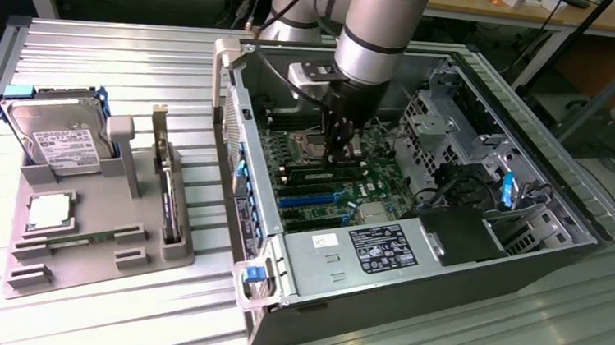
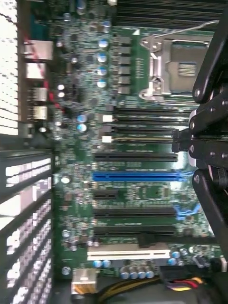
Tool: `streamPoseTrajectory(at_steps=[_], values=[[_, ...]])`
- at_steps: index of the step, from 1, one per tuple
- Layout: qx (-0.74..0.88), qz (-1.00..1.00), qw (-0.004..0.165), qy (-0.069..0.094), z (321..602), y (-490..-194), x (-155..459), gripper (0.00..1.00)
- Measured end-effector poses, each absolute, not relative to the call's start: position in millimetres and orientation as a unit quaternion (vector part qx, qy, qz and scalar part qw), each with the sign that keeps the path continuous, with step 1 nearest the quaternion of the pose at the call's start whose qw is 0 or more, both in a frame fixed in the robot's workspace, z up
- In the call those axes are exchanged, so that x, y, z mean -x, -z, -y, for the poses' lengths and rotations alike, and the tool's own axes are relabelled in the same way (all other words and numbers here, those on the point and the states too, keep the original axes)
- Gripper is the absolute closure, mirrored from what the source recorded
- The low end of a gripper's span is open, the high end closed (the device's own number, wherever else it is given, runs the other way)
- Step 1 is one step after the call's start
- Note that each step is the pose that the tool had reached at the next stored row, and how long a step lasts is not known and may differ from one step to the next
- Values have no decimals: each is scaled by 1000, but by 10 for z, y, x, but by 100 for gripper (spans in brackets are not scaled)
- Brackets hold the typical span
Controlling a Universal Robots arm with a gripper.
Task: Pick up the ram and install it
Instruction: 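Press down the ram until it locks into place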
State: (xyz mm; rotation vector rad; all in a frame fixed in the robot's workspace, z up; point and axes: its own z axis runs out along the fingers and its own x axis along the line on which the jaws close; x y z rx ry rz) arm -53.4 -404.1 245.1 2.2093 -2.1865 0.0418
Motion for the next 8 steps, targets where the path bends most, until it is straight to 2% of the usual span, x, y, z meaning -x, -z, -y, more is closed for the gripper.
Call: streamPoseTrajectory(at_steps=[8], values=[[-711,703,18,-16,4041,-2451,852,89]])
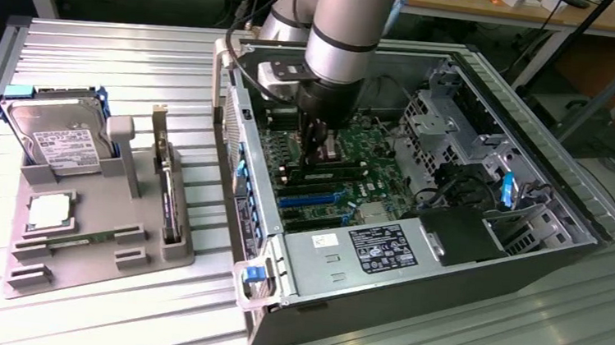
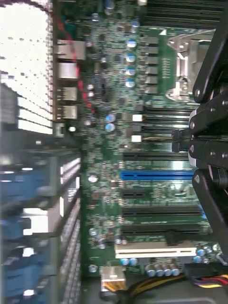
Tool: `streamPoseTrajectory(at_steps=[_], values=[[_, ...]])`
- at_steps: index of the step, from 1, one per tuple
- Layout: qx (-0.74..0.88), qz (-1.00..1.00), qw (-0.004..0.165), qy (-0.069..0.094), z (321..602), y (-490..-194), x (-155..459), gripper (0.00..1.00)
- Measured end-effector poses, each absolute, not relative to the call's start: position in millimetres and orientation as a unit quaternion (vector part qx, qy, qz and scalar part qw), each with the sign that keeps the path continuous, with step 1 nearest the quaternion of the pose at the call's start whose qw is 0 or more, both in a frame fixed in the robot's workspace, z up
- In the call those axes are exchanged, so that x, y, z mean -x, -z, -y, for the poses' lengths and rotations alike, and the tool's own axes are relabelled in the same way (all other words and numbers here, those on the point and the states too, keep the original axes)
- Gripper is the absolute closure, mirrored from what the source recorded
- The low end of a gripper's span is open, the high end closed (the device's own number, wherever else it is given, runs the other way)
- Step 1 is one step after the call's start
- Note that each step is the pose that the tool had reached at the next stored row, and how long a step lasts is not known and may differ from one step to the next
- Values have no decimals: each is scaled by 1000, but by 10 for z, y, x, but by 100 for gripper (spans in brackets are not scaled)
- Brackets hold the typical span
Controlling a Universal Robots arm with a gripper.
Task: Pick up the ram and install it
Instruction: 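Press down the ram until it locks into place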
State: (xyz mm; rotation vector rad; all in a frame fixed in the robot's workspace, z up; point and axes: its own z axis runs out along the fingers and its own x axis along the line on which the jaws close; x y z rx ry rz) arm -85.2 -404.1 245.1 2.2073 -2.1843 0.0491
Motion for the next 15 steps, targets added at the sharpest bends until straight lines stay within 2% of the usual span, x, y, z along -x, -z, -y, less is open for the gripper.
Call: streamPoseTrajectory(at_steps=[11,15], values=[[-711,703,19,-16,4043,-2294,900,89],[-711,703,17,-16,4039,-2360,897,89]])
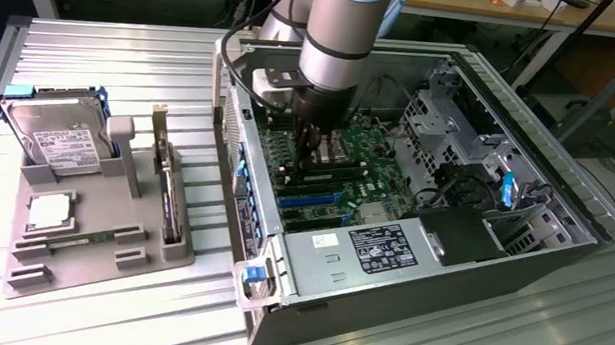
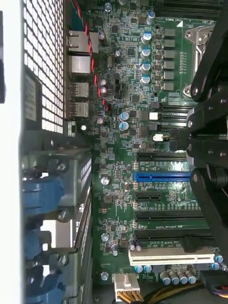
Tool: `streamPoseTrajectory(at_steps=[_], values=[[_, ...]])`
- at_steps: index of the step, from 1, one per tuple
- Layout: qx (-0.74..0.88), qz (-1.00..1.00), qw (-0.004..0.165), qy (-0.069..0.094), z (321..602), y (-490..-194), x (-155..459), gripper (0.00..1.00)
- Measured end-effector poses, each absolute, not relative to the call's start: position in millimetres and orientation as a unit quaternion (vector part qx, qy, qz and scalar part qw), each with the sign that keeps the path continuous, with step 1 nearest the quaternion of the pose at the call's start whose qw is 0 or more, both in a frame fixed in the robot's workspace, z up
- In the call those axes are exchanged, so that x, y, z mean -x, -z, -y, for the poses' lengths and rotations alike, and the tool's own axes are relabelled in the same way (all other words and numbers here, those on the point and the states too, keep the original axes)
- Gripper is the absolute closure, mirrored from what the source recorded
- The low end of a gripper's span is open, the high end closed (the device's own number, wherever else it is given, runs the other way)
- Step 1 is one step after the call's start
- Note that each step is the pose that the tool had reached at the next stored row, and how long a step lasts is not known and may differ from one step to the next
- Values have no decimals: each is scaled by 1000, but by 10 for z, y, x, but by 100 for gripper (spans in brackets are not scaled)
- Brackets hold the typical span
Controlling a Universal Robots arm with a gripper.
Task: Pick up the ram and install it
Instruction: 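Press down the ram until it locks into place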
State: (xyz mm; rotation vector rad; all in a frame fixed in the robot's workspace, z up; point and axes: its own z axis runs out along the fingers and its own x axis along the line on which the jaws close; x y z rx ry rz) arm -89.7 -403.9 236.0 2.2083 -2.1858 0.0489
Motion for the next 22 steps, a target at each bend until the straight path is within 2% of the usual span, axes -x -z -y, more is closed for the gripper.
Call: streamPoseTrajectory(at_steps=[5,16,19,22], values=[[-711,703,18,-16,4042,-2442,730,89],[-711,703,18,-16,4042,-2481,-164,89],[-710,703,20,-16,4042,-2866,-342,89],[-710,704,22,-16,4042,-3043,-376,89]])
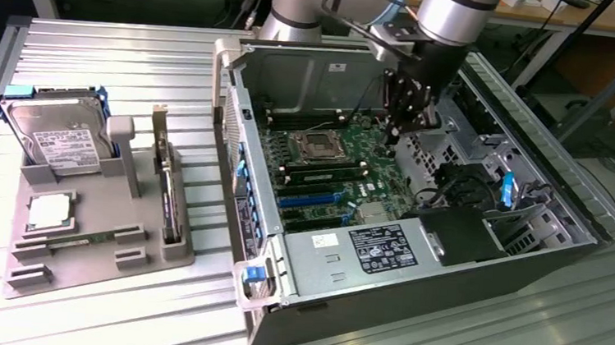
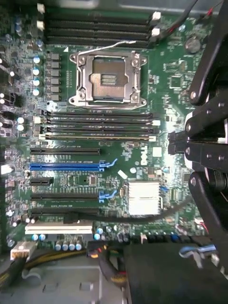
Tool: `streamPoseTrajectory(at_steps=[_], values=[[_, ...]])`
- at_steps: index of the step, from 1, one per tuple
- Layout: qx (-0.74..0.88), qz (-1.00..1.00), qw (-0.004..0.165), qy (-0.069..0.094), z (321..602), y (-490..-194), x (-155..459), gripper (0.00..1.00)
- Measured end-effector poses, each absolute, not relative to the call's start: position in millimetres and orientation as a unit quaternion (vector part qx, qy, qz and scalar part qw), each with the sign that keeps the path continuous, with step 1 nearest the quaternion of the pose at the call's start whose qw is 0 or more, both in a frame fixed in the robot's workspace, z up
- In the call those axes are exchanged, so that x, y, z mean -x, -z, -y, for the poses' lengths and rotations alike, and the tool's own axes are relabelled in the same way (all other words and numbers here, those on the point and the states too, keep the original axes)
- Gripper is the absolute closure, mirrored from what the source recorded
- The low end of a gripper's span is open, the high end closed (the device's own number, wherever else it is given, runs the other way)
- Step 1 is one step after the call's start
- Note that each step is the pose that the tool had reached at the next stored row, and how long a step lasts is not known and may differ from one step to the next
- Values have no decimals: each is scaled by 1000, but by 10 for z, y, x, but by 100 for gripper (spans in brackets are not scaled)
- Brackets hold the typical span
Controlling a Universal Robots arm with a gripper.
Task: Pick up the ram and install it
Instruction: 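Press down the ram until it locks into place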
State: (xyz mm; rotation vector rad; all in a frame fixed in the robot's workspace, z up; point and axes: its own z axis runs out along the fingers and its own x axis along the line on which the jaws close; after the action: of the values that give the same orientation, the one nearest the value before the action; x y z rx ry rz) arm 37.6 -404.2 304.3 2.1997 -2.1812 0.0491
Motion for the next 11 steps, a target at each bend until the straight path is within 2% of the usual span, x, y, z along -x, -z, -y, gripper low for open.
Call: streamPoseTrajectory(at_steps=[2,11], values=[[-709,705,22,-16,4042,-3124,-380,89],[-709,705,22,-16,4042,-3125,-380,89]])
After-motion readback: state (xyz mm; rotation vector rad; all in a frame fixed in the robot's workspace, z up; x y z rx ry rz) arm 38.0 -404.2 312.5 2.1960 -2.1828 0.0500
